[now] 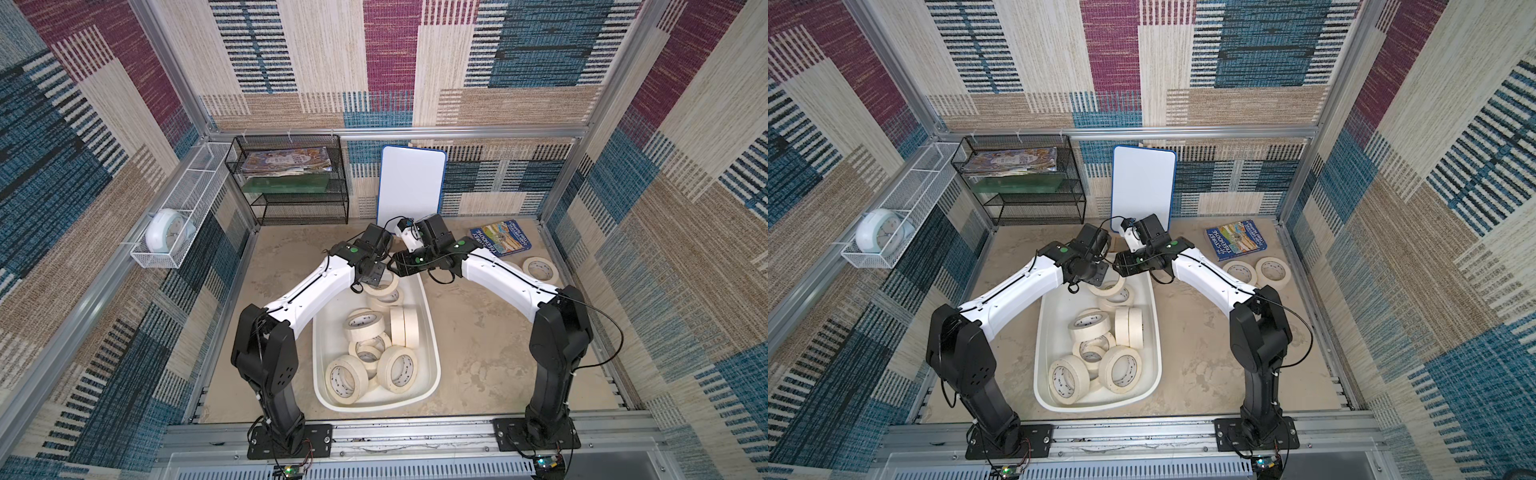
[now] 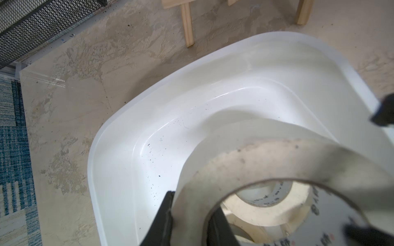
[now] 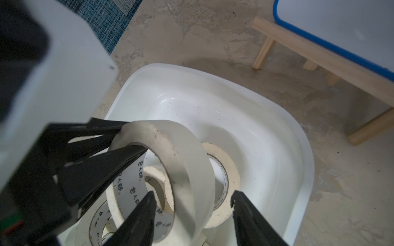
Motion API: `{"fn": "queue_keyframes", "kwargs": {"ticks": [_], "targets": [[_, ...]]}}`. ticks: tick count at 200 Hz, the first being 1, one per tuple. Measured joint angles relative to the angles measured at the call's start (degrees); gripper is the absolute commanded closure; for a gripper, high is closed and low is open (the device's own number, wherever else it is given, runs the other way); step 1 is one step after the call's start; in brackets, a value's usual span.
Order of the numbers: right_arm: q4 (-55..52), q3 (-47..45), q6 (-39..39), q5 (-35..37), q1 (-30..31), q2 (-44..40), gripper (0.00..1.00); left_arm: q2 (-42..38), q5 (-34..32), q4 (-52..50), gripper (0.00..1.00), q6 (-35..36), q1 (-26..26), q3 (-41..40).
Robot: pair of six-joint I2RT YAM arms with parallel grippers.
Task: Take out the art tape in the storage box
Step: Pick up the art tape from the storage box, then place the art tape at the center of the board.
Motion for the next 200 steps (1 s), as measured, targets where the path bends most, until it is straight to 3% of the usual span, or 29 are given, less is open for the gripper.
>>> {"fn": "queue_keyframes", "kwargs": {"ticks": [14,37,65,80,114,160,200], "targets": [[-0.02,0.57,0.22,-0.28,0.04,1.07,0.52,-0.22,-0.04,-0.07,0.95,0.00,-0.48,0.28],[-0.11,0.96,0.20,-0.48,0.24,2.10,0.76,-0.20,-0.37,-0.24,0.91,0.13,-0.87,0.48],[-1.97,1.14,-1.27,1.92,0.74,2.21,0.95,-0.22,-1.09,-0.11,0.73,1.05,-1.53,0.59],[-3.37,1.86,-1.25,2.82,0.76,2.40,1.00,-0.66,-1.07,0.39,0.58,0.94,-1.73,0.59],[-4.48,4.59,-0.22,7.28,0.07,3.52,1.00,-4.79,0.07,0.42,0.01,0.39,-2.38,0.31],[-6.71,4.52,0.28,12.39,-2.43,3.04,1.00,-13.42,6.80,-1.70,0.01,-1.51,-2.36,0.15],[-6.71,-5.42,0.11,15.47,-12.24,-5.22,1.00,-18.91,10.91,-1.97,0.00,-4.72,0.00,-7.15]]}}
